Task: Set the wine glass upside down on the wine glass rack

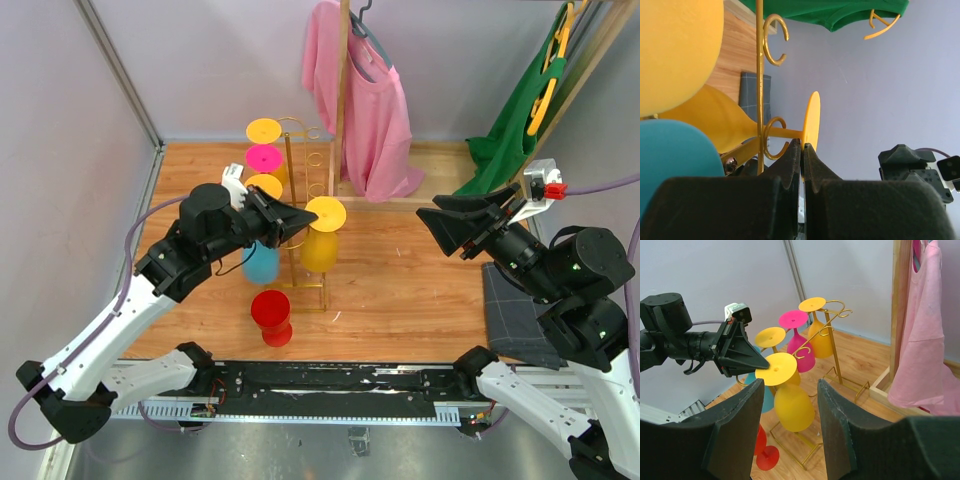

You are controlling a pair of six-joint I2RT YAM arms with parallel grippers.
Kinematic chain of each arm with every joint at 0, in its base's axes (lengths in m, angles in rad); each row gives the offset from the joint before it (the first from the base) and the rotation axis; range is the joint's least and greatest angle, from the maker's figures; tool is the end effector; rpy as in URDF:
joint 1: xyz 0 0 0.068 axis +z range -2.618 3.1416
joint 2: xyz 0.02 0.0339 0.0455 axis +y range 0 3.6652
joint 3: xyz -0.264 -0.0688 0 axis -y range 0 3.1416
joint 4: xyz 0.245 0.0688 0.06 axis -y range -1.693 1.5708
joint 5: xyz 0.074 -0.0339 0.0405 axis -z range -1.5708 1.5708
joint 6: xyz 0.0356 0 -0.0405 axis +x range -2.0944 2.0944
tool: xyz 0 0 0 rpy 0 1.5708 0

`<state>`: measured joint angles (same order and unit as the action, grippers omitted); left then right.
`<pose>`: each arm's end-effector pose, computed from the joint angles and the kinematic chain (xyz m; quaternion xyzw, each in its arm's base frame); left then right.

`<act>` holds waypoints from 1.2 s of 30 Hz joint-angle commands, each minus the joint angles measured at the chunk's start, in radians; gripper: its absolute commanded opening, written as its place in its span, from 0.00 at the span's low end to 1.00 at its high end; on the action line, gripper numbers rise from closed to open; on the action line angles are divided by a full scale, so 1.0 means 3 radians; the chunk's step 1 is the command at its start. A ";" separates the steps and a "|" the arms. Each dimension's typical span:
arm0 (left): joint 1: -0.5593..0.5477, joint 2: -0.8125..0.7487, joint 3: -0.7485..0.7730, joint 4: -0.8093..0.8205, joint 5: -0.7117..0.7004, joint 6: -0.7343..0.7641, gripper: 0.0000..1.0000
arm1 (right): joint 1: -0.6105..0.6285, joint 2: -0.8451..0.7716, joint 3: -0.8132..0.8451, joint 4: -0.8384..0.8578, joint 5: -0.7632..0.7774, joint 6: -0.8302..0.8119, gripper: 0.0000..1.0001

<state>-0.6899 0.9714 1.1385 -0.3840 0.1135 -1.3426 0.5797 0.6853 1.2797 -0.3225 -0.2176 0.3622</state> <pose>0.1590 -0.1364 0.4079 -0.2158 0.7485 -0.5550 0.2917 0.0709 0.0556 0.4967 -0.1512 0.5882 0.4177 0.6757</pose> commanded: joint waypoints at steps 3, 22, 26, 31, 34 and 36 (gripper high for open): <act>-0.0022 -0.0125 -0.0005 -0.0024 -0.0126 -0.0003 0.00 | -0.0043 -0.0024 -0.0029 0.0071 -0.0006 0.0026 0.48; -0.0022 -0.0221 0.0059 -0.0288 -0.0295 0.0068 0.04 | -0.0043 -0.0029 -0.0070 0.0109 -0.0006 0.0048 0.48; -0.0022 -0.0234 0.0065 -0.0313 -0.0295 0.0075 0.06 | -0.0040 -0.0029 -0.0077 0.0116 -0.0006 0.0047 0.48; -0.0022 -0.0272 0.0045 -0.0331 -0.0301 0.0078 0.12 | -0.0040 -0.0035 -0.0079 0.0117 -0.0001 0.0050 0.48; -0.0022 -0.0290 0.0041 -0.0360 -0.0290 0.0078 0.13 | -0.0043 -0.0035 -0.0084 0.0119 0.0004 0.0050 0.48; -0.0022 -0.0305 0.0019 -0.0361 -0.0269 0.0071 0.13 | -0.0040 -0.0035 -0.0084 0.0120 0.0004 0.0050 0.48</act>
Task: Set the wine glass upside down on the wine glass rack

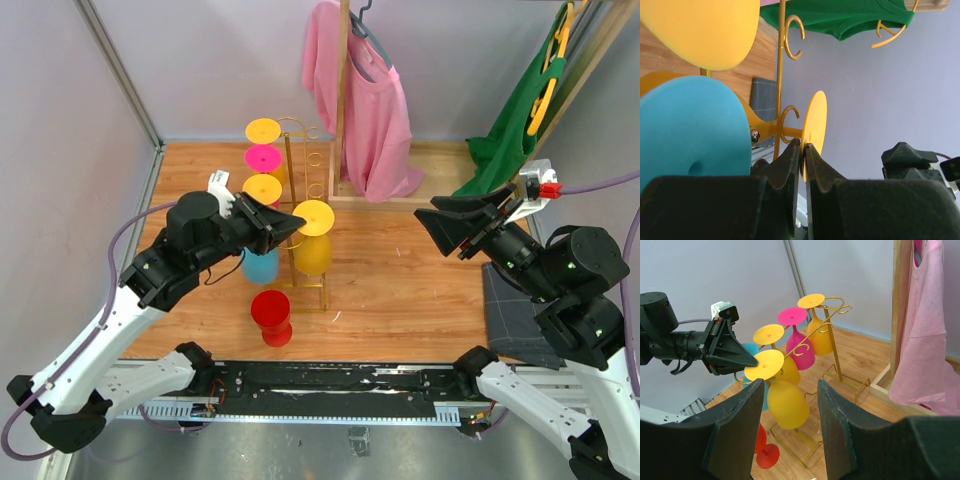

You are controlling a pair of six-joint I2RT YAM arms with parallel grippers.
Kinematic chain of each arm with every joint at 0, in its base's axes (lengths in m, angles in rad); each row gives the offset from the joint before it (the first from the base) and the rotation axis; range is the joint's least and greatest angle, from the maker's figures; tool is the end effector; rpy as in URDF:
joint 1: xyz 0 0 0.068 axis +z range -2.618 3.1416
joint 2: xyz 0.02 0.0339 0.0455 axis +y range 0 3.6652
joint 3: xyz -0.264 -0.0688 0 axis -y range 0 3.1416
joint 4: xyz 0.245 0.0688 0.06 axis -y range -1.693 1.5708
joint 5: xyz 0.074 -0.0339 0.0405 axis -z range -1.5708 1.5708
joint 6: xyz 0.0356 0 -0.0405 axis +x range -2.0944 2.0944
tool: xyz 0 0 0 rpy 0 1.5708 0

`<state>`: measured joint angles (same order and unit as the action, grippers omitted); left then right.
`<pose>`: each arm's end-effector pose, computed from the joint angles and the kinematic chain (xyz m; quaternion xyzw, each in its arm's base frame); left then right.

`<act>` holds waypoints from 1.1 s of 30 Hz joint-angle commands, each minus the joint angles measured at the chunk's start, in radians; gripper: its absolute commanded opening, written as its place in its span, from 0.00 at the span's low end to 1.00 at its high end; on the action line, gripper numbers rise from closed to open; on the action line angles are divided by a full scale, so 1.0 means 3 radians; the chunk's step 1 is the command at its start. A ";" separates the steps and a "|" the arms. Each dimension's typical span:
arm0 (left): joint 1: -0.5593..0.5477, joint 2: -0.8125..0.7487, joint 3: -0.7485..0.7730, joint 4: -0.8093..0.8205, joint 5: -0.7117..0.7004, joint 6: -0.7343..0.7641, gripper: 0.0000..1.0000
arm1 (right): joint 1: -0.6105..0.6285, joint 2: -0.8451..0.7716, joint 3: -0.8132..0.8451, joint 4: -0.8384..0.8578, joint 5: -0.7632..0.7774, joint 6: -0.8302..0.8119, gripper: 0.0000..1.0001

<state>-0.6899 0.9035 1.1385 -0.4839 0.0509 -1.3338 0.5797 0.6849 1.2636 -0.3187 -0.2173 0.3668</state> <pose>0.1432 -0.1205 0.4093 -0.2349 0.7536 -0.5309 0.3084 0.0735 0.0573 0.4927 -0.1499 0.5933 0.4180 0.6714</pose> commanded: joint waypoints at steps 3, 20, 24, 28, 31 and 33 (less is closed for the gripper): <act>-0.0022 -0.0122 -0.0033 -0.0013 -0.0040 0.0034 0.15 | -0.0041 -0.0033 -0.0031 0.0113 0.0001 0.0037 0.48; -0.0022 -0.0302 -0.0110 -0.0111 -0.0032 0.0018 0.23 | -0.0041 -0.0023 -0.0036 0.0131 -0.0007 0.0061 0.48; -0.0022 -0.0385 -0.0087 -0.0162 -0.0031 0.0021 0.24 | -0.0043 -0.0008 -0.0046 0.0151 -0.0018 0.0074 0.48; -0.0022 -0.0480 -0.0047 -0.0230 0.0012 0.0089 0.26 | -0.0043 0.0022 -0.0053 0.0151 -0.0075 0.0081 0.49; -0.0022 -0.0539 0.0017 -0.0397 0.0004 0.0271 0.27 | -0.0040 0.0050 -0.0073 0.0110 -0.0149 0.0091 0.50; -0.0022 -0.0569 0.0092 -0.0645 -0.0066 0.0477 0.27 | -0.0040 0.0050 -0.0105 0.0076 -0.0170 0.0092 0.50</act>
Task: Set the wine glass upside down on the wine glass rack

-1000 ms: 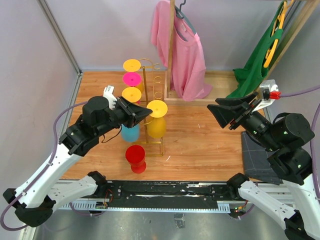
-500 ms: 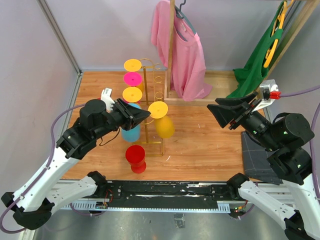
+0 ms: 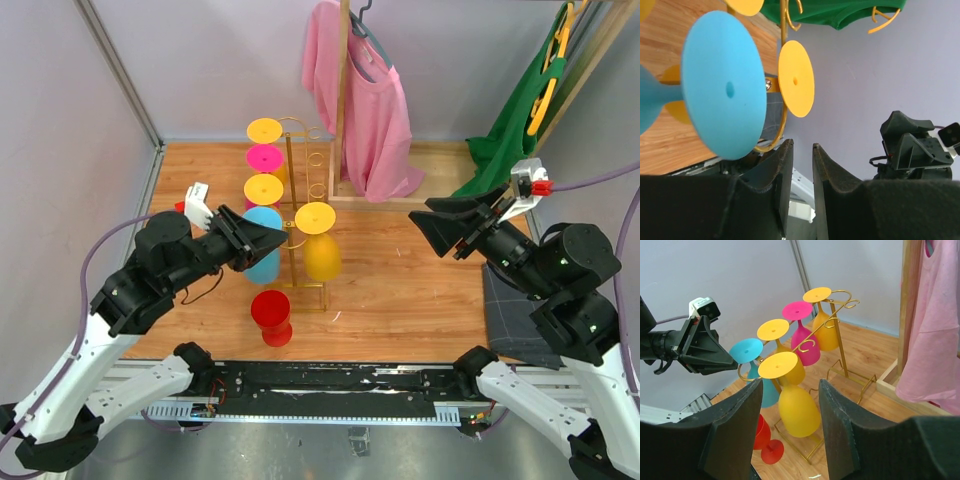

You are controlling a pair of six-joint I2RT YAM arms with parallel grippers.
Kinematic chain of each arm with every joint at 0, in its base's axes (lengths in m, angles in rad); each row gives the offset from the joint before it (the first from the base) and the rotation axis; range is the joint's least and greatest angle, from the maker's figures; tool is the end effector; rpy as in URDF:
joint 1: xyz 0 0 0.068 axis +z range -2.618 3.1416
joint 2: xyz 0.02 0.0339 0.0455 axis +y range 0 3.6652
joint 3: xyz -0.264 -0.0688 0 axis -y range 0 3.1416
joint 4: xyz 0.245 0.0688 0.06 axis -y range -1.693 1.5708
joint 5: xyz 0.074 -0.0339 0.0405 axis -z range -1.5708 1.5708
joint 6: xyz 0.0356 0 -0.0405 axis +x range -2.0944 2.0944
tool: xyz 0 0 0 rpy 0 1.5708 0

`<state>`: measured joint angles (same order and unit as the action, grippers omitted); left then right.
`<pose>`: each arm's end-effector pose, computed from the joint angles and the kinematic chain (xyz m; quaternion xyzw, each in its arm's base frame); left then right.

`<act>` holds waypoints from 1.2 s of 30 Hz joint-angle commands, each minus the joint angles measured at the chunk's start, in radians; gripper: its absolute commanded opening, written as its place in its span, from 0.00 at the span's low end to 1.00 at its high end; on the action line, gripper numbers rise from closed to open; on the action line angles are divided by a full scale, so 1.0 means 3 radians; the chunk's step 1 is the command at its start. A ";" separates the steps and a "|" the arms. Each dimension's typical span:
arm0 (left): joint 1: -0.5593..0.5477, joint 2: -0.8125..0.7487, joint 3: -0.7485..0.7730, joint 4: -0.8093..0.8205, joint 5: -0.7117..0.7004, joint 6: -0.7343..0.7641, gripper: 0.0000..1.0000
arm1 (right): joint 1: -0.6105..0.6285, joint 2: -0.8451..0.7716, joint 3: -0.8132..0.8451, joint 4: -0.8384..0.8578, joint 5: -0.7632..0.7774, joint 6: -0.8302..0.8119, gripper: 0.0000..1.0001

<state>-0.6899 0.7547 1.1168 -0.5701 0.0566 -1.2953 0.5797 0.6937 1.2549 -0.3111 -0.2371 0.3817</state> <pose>0.1088 -0.0924 0.4146 -0.2144 0.7464 -0.5393 0.3257 0.0772 0.0605 0.4904 -0.1532 0.5969 0.4270 0.6618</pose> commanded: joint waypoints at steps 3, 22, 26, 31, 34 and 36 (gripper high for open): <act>-0.0022 -0.0144 0.0229 -0.0783 -0.0231 0.0589 0.25 | -0.0042 0.0014 -0.0106 0.0031 -0.0099 0.0033 0.51; -0.0022 -0.0477 -0.0202 -0.1796 -0.0600 0.1057 0.27 | -0.0041 0.0117 -0.0169 0.0036 -0.0126 0.0072 0.51; -0.0022 -0.0552 -0.0413 -0.1817 -0.0699 0.1046 0.29 | -0.0040 0.0104 -0.0192 0.0037 -0.0121 0.0074 0.51; -0.0022 -0.0515 -0.0559 -0.1865 -0.0777 0.1106 0.31 | -0.0041 0.0088 -0.0219 0.0039 -0.0110 0.0069 0.52; -0.0021 -0.0476 -0.0575 -0.1863 -0.0820 0.1150 0.33 | -0.0040 0.0078 -0.0235 0.0038 -0.0100 0.0063 0.52; -0.0022 -0.0433 -0.0568 -0.1864 -0.0846 0.1183 0.33 | -0.0040 0.0076 -0.0245 0.0035 -0.0094 0.0060 0.52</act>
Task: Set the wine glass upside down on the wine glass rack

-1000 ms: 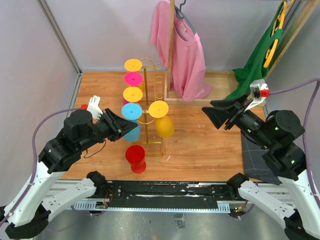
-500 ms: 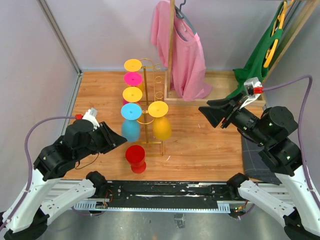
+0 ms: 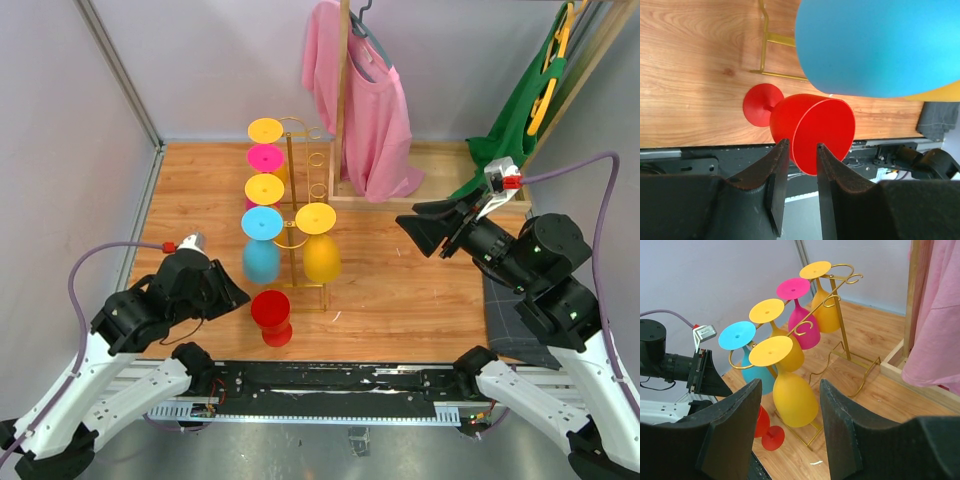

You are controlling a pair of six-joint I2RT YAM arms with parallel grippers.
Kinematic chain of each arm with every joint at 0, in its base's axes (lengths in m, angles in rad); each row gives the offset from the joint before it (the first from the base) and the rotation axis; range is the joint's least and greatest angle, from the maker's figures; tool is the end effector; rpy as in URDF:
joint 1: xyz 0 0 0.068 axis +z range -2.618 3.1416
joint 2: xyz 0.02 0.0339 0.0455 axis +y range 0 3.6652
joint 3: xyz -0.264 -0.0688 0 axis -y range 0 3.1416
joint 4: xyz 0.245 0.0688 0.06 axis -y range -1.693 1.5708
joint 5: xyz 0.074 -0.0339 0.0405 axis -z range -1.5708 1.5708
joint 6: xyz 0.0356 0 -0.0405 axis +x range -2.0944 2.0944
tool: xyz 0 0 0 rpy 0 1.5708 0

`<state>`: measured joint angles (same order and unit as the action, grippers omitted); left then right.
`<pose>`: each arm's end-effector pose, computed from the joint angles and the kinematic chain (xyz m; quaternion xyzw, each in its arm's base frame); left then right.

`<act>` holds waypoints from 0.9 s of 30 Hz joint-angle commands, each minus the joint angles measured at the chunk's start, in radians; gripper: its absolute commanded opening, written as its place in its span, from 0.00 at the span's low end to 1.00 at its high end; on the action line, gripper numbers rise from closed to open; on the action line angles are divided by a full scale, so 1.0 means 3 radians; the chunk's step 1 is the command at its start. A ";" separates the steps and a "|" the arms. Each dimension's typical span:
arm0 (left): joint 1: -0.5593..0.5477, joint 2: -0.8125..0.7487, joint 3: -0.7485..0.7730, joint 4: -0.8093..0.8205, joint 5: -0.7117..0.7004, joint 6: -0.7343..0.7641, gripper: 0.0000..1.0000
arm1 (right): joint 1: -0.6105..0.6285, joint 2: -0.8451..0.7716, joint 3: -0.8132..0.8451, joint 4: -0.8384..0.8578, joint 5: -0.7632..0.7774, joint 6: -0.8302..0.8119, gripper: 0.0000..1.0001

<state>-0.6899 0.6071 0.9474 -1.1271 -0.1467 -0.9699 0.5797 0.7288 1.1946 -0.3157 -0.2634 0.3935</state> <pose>0.0737 -0.0540 0.3251 -0.1563 0.9087 -0.2354 0.3071 0.0971 0.0747 0.4692 -0.1592 0.6344 0.4271 0.6243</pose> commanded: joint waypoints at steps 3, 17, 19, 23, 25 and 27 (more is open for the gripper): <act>-0.0022 0.0156 -0.0001 -0.0002 -0.0181 0.0148 0.33 | -0.0040 -0.0045 -0.0051 0.0051 -0.0002 0.0013 0.52; -0.0021 0.0354 0.0074 -0.0006 -0.0224 0.0333 0.34 | -0.0044 -0.0011 -0.0067 0.0077 0.0014 -0.0008 0.52; -0.0022 0.0363 0.0074 -0.0007 -0.0236 0.0332 0.33 | -0.0042 -0.0006 -0.0069 0.0090 0.0014 -0.0003 0.52; -0.0022 0.0393 0.0072 0.0003 -0.0227 0.0340 0.33 | -0.0042 0.0011 -0.0059 0.0091 0.0004 -0.0003 0.52; -0.0022 0.0406 0.0082 0.0004 -0.0231 0.0346 0.33 | -0.0043 0.0014 -0.0063 0.0094 0.0009 -0.0005 0.52; -0.0022 0.0414 0.0088 0.0001 -0.0238 0.0349 0.33 | -0.0040 0.0022 -0.0058 0.0093 0.0009 -0.0008 0.52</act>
<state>-0.6899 0.7254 0.9478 -1.1294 -0.1902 -0.8768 0.5797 0.7353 1.1854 -0.3122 -0.2626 0.3931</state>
